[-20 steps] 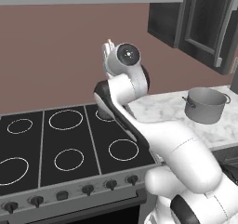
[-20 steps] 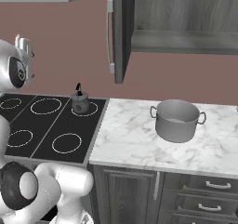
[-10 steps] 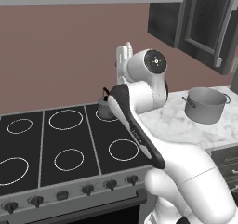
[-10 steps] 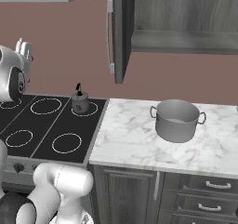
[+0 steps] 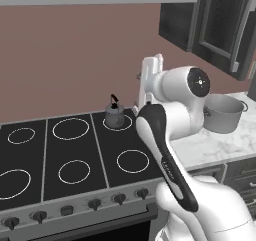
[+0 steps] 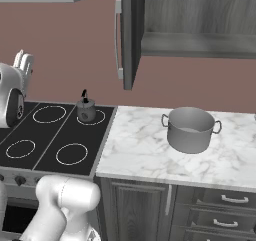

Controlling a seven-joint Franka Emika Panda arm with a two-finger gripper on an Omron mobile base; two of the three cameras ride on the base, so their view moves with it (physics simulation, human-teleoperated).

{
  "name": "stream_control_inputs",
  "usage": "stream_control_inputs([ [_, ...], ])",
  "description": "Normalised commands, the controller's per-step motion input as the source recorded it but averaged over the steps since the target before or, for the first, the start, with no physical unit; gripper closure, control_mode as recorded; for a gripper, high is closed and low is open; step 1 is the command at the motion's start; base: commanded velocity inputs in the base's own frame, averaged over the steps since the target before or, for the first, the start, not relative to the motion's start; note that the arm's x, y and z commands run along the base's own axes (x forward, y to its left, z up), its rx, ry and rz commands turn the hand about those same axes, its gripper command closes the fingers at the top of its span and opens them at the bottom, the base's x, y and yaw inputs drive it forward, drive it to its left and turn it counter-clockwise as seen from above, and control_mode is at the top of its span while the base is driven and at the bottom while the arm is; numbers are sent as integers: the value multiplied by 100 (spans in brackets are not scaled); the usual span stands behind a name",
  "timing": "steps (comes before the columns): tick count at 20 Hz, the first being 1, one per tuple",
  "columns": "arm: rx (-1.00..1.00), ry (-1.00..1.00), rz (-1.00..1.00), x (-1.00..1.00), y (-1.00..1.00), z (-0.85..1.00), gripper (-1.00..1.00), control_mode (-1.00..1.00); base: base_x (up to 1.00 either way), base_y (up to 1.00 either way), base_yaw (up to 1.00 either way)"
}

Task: Pick the kettle from the cabinet and place it on a stove burner. Then pick the pot from the counter and place it on another stove burner. Finally, turn both burners on.

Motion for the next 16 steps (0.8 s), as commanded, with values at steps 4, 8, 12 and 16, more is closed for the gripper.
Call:
stream_control_inputs([
  [4,10,-2,0,-60,-20,0,-100,-100,0,0,0],
  [8,17,-6,9,-51,-27,-2,-100,-100,0,0,0],
  [12,0,0,1,0,0,0,-100,-100,0,0,0],
  [16,0,0,0,0,0,0,-100,100,-12,-3,0],
])
